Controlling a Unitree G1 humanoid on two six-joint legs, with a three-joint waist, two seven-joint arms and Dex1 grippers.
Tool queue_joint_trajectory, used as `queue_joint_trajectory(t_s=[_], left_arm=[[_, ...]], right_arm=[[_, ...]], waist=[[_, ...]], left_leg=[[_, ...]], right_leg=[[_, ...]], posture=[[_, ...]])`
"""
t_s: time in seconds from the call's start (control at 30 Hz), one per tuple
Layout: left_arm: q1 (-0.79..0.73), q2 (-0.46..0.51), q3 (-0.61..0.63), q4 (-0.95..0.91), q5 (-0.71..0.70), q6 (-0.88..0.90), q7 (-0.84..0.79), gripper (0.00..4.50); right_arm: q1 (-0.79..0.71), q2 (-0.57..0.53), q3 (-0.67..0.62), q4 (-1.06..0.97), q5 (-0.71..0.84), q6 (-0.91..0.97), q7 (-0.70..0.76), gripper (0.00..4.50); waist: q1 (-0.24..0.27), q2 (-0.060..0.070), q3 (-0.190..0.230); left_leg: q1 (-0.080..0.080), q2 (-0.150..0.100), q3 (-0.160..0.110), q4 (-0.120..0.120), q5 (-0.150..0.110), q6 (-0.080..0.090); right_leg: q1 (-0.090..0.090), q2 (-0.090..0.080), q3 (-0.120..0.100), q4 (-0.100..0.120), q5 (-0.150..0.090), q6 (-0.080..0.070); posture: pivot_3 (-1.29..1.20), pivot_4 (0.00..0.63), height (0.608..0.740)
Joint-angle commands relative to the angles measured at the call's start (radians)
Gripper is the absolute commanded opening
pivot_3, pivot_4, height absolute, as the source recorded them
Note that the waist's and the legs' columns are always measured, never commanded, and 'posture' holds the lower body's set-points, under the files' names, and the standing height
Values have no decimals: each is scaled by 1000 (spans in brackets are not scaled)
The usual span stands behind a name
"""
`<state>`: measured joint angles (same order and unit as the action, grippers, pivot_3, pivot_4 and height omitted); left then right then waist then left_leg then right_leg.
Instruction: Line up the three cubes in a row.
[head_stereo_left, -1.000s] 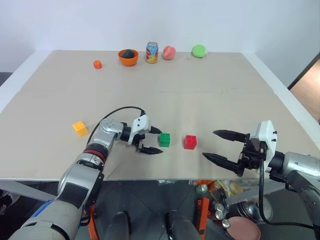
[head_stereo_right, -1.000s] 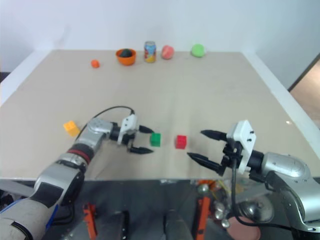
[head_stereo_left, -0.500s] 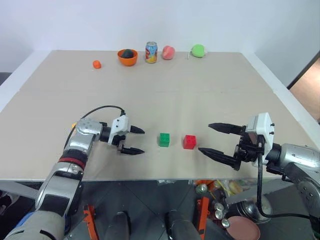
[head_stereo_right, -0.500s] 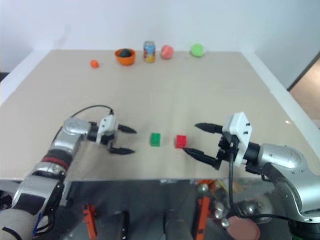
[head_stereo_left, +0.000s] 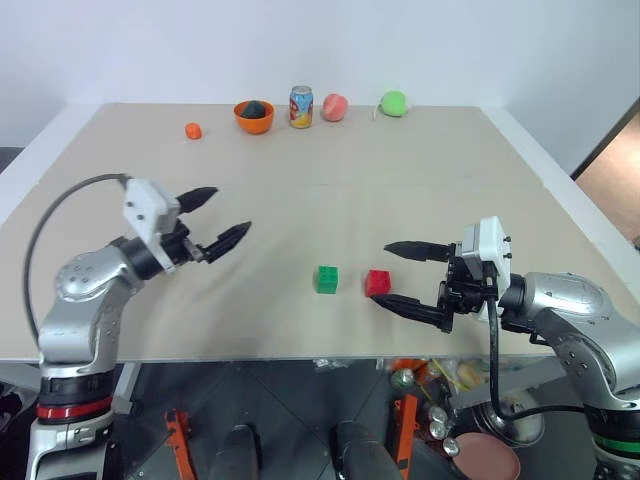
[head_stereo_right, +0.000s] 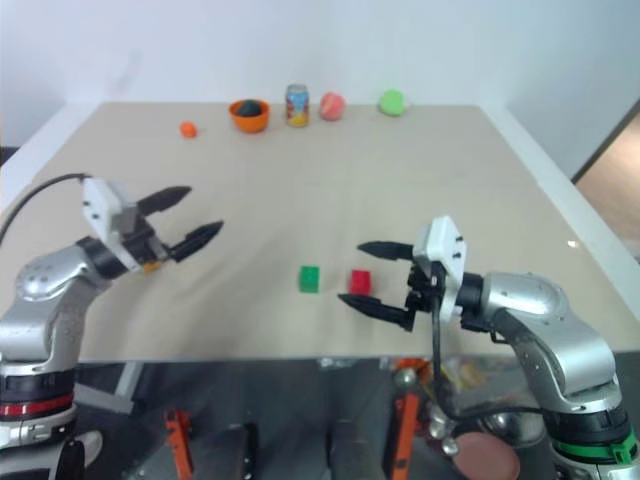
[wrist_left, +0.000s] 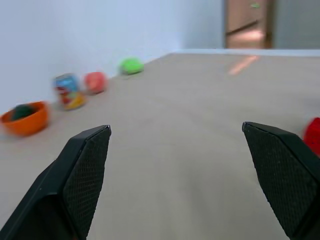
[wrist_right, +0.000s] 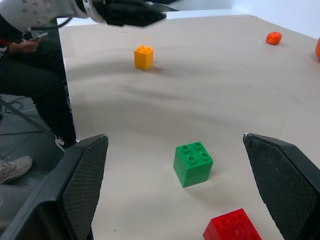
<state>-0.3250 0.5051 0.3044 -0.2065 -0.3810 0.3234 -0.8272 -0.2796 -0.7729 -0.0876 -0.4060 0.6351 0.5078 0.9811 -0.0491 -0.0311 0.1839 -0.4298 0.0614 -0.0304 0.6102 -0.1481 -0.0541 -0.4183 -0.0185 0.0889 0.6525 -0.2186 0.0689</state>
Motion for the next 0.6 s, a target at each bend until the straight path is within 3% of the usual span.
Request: queue_joint_trajectory(t_s=[0.03, 0.3, 0.6], left_arm=[[73, 68, 87, -3, -14, -62, -12, 4356], [204, 139, 179, 176, -57, -223, -123, 4356], [180, 199, 197, 391, -87, -285, -184, 4356]], right_arm=[[-40, 11, 6, 9, -5, -28, 20, 4500], [-71, 33, 35, 37, -23, -46, 41, 4500], [-46, 32, 28, 18, -24, -45, 38, 4500]], waist=[[0, 0, 0], [4, 0, 0], [4, 0, 0]], left_leg=[[0, 0, 0, 0, 0, 0], [-1, 0, 1, -1, 0, 0], [-3, 0, 3, -2, 0, 0]], right_leg=[[0, 0, 0, 0, 0, 0], [-1, -2, 0, -1, -1, -2], [-4, -2, -1, -1, -1, -2]], posture=[[0, 150, 740], [0, 150, 740], [0, 150, 740]])
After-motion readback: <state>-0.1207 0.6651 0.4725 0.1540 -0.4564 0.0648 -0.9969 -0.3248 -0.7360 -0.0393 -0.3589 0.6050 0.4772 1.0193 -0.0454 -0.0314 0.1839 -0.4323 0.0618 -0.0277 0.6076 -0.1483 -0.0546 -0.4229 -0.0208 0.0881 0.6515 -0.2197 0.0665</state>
